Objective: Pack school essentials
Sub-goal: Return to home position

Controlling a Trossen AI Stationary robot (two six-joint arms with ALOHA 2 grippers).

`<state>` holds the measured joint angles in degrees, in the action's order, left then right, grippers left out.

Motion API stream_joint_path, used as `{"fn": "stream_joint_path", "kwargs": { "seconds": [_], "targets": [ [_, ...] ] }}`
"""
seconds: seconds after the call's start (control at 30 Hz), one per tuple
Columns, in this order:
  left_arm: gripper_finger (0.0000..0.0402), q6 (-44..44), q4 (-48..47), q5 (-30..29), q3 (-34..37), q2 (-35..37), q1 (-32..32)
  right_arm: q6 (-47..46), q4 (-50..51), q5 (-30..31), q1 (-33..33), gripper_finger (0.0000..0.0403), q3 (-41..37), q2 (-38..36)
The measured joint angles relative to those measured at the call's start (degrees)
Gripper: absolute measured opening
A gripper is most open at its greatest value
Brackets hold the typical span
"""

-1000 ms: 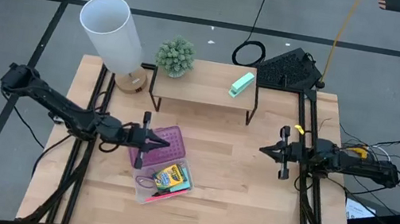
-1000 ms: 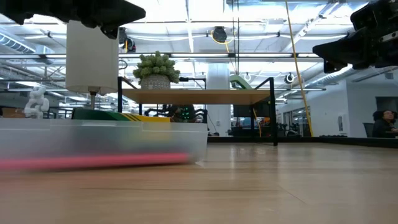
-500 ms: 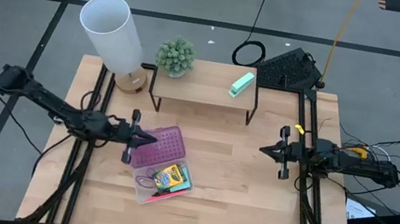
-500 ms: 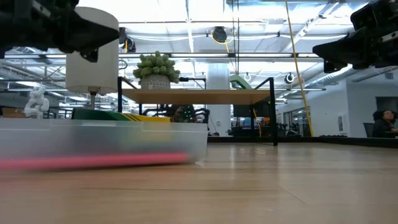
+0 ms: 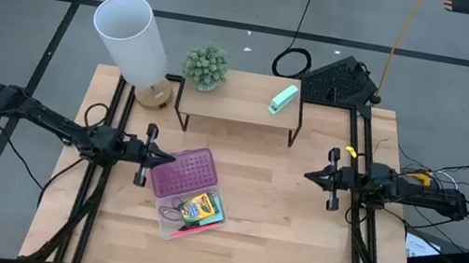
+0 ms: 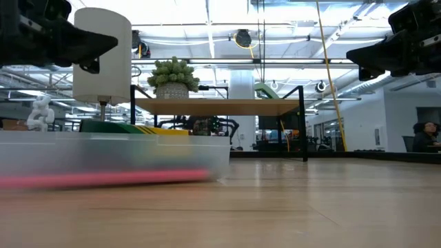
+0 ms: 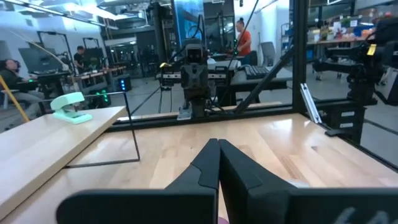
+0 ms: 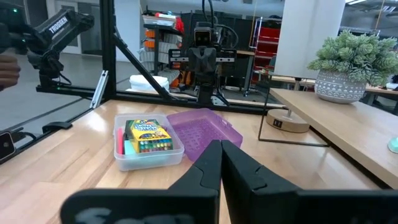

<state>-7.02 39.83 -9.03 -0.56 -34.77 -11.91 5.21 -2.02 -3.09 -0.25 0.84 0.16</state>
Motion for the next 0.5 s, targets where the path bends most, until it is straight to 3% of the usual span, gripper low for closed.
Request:
{"fn": "stream_joint_path", "kwargs": {
  "seconds": [0.5],
  "targets": [
    [0.0002, -0.55, -13.0, 1.2, 0.0, 10.41, 3.4, 0.0, 0.0, 0.02, 0.0, 0.0, 0.0, 0.02]
  ]
}}
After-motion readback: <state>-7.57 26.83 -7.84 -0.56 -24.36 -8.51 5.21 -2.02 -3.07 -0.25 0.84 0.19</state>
